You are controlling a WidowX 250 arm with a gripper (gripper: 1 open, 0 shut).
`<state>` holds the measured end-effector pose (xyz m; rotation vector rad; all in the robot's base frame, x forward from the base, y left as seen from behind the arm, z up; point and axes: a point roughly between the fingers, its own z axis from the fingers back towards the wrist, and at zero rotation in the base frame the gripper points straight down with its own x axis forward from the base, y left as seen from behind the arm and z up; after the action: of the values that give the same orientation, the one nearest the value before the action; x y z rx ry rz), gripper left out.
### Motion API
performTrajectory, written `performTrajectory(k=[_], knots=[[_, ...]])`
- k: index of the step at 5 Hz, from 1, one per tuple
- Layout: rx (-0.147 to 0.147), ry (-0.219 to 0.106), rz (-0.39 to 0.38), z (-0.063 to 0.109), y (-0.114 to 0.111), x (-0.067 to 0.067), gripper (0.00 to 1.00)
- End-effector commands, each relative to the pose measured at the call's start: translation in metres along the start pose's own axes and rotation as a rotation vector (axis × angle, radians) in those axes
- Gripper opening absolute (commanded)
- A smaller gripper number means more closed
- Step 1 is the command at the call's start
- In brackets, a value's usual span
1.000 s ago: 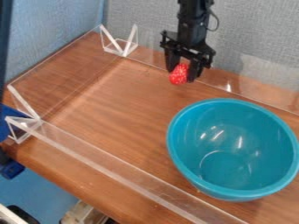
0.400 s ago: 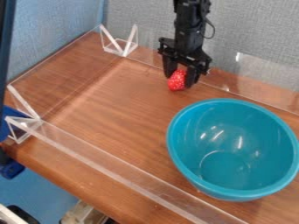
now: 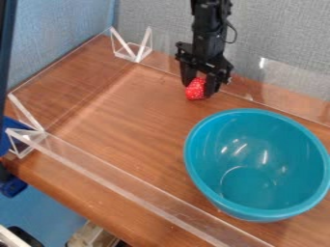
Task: Put the strawberry in the blue bowl
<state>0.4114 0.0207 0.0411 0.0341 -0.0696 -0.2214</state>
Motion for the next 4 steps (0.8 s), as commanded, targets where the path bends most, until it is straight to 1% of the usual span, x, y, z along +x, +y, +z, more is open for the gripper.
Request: performTrajectory(k=[1,4], knots=[[0.021,-0.090,0.011,0.0343,0.0099,0.0068,0.00],[0.015,-0.106,-0.009,0.0371,0.0104,0.0068,0.00]])
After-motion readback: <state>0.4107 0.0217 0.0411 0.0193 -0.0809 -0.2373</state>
